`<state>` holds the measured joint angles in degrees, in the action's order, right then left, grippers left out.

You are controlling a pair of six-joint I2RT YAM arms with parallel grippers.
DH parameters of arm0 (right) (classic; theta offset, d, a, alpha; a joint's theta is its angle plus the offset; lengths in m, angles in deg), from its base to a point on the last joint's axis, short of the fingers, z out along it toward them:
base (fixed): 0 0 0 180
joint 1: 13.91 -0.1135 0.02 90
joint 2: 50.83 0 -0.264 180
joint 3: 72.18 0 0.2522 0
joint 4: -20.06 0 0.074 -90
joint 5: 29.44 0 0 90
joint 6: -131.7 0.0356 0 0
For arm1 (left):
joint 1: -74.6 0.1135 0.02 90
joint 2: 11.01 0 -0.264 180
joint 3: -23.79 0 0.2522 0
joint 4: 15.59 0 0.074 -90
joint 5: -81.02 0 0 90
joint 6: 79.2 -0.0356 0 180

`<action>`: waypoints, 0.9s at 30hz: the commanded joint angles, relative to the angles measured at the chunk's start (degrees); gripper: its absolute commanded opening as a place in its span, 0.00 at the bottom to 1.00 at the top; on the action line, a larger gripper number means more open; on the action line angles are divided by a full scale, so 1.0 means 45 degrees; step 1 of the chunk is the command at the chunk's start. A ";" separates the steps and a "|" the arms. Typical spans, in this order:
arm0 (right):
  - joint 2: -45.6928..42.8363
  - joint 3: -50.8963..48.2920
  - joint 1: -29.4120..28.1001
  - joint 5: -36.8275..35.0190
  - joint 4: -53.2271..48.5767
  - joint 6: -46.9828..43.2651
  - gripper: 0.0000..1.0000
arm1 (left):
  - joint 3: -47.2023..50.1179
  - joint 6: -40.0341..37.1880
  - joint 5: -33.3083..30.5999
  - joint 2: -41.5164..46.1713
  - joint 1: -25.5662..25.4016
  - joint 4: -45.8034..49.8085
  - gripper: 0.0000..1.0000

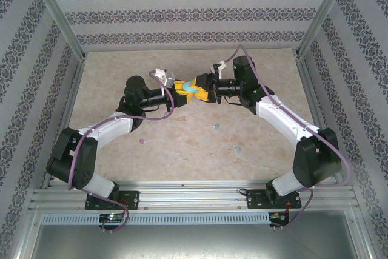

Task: Insert the wireless bluetooth earbuds into the charging case

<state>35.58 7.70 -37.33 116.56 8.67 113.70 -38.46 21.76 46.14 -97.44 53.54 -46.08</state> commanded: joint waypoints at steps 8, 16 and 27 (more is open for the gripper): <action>-0.1556 0.0017 0.0810 -0.0352 -0.0315 -0.2331 0.66 | -0.0396 -0.0476 0.0381 0.1128 -0.0108 0.1357 0.15; -0.3309 0.0965 0.0574 -0.1666 -0.3731 -1.0311 0.68 | -0.1000 0.0171 0.1791 0.1480 -0.0121 0.3126 0.13; -0.3064 0.1065 -0.0897 -0.1536 -0.4492 -1.5990 0.77 | -0.1110 -0.0249 0.2469 0.2610 -0.0122 0.5671 0.12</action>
<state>20.91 12.05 -40.52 108.81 -10.48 51.32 -41.76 21.67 54.46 -87.65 53.54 -24.58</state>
